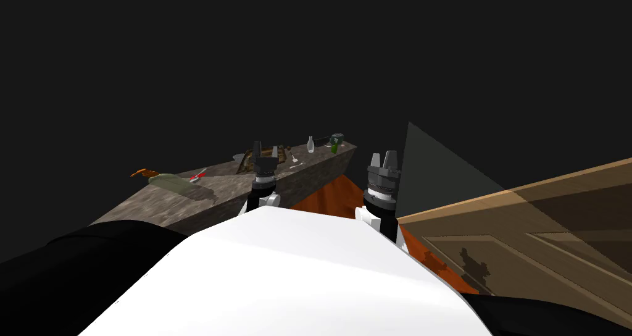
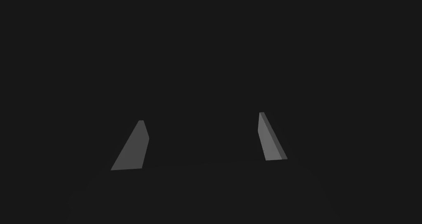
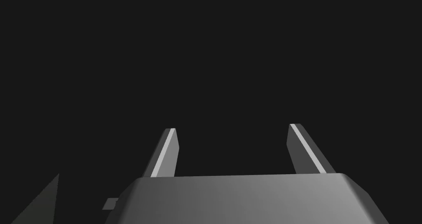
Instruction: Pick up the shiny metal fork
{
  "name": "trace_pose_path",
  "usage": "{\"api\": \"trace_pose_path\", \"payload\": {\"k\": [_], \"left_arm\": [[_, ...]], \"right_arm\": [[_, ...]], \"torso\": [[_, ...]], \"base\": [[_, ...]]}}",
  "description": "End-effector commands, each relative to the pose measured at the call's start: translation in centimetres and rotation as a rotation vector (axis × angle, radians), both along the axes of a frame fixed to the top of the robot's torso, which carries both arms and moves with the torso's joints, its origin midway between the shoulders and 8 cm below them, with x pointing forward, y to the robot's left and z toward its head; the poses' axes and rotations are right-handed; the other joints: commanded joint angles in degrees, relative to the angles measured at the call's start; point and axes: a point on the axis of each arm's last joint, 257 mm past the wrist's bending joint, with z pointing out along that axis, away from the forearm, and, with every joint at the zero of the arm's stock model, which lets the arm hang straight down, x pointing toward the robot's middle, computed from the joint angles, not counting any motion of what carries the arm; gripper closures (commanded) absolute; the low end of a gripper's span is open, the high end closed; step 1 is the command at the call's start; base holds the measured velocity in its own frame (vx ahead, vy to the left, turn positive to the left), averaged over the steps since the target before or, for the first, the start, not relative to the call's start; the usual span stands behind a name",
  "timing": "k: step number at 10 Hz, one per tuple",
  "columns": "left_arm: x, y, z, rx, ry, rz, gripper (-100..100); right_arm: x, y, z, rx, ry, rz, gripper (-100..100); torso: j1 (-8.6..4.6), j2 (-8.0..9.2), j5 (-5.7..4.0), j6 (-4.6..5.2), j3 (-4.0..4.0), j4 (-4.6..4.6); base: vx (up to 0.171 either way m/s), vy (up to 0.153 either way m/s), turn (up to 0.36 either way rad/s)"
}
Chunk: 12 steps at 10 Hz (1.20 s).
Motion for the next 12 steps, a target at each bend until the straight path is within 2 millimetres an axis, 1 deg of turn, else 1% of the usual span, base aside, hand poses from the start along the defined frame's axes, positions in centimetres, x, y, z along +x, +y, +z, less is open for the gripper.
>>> {"api": "trace_pose_path", "payload": {"k": [1,3,5,6,8,9,10,11,12], "left_arm": [[0.8,0.0,-1.1,0.040,0.051,-0.006,-100],[1.8,0.4,-2.7,0.081,0.120,-0.006,-100],[3.0,1.2,-4.7,0.126,0.207,0.001,-100],[3.1,1.2,-4.8,0.126,0.210,0.002,-100],[4.2,2.4,-7.2,0.172,0.308,0.015,-100],[4.3,2.4,-7.4,0.171,0.317,0.017,-100],[4.9,3.2,-8.7,0.193,0.370,0.026,-100],[5.0,3.2,-8.8,0.193,0.375,0.027,-100],[5.5,4.1,-10.3,0.213,0.436,0.039,-100]], "right_arm": [[0.0,0.0,0.0,0.000,0.000,0.000,0],[0.0,0.0,0.0,0.000,0.000,0.000,0],[0.0,0.0,0.0,0.000,0.000,0.000,0],[0.0,0.0,0.0,0.000,0.000,0.000,0],[0.0,0.0,0.0,0.000,0.000,0.000,0],[0.0,0.0,0.0,0.000,0.000,0.000,0],[0.0,0.0,0.0,0.000,0.000,0.000,0],[0.0,0.0,0.0,0.000,0.000,0.000,0],[0.0,0.0,0.0,0.000,0.000,0.000,0]], "torso": [[0.00,0.00,0.00,0.00,0.00,0.00],[-0.22,-0.09,-0.05,-0.01,-0.05,-0.02],[-0.33,-0.17,-0.07,-0.01,-0.10,-0.04],[-0.35,-0.18,-0.08,-0.01,-0.11,-0.04],[-0.20,-0.12,-0.05,-0.01,-0.07,-0.03],[-0.28,-0.16,-0.06,-0.01,-0.09,-0.04],[-0.28,-0.13,-0.07,0.01,-0.08,-0.03],[-0.30,-0.15,-0.07,0.00,-0.08,-0.03],[-0.24,-0.14,-0.06,0.01,-0.08,-0.03]], "base": [[0.021,-0.036,0.053],[0.032,-0.083,0.068],[0.046,-0.094,0.080],[0.026,-0.069,0.036],[0.033,-0.067,0.087],[0.029,-0.080,0.035],[0.034,-0.082,0.049],[0.030,-0.065,0.043],[0.039,-0.071,0.073]]}}
